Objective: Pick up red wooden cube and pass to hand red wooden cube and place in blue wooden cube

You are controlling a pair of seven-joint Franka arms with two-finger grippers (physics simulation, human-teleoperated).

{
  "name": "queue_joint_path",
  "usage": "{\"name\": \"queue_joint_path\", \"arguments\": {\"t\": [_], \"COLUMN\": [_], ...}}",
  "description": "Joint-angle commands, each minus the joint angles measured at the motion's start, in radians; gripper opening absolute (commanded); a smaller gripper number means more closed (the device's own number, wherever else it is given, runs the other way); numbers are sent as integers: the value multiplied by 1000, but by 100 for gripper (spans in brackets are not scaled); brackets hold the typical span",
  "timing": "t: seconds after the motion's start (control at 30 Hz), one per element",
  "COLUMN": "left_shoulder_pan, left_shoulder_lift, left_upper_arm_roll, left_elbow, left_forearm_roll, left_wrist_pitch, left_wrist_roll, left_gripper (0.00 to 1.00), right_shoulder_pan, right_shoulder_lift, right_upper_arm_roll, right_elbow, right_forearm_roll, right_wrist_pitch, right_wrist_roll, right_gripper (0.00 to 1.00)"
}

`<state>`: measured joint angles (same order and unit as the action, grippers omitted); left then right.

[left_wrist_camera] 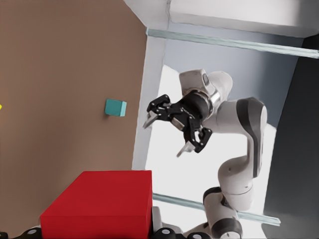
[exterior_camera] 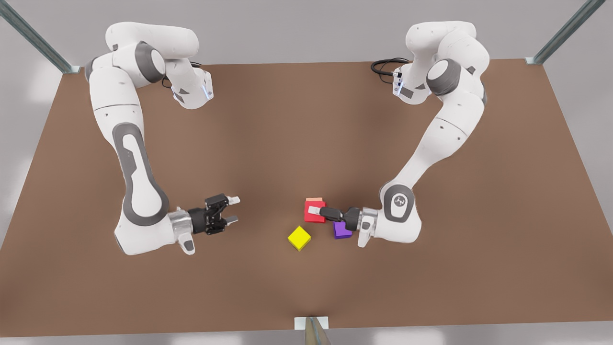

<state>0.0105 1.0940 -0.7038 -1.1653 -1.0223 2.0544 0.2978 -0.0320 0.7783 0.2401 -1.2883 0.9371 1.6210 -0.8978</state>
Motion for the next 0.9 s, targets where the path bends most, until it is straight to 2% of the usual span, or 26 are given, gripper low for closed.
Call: {"name": "queue_joint_path", "arguments": {"t": [0.0,0.17,0.3,0.6,0.87], "left_shoulder_pan": [-18,-40,-40,-41,-52], "left_shoulder_lift": [6,20,18,14,15], "left_upper_arm_roll": [-5,-6,-8,-11,-9], "left_elbow": [7,4,-2,-16,-16], "left_forearm_roll": [-76,-76,-91,-85,-85], "left_wrist_pitch": [194,190,190,124,133], "left_wrist_roll": [64,122,121,119,121], "left_gripper": [46,46,46,46,46], "right_shoulder_pan": [9,11,46,96,96], "right_shoulder_lift": [-2,-99,-108,-47,-24], "right_upper_arm_roll": [1,1,2,8,73], "right_elbow": [-20,-241,-318,-332,-327], "right_forearm_roll": [104,314,477,641,693], "right_wrist_pitch": [217,407,478,478,462], "right_wrist_roll": [-1276,-1469,-1619,-1742,-1750], "right_gripper": [100,100,100,100,100]}}
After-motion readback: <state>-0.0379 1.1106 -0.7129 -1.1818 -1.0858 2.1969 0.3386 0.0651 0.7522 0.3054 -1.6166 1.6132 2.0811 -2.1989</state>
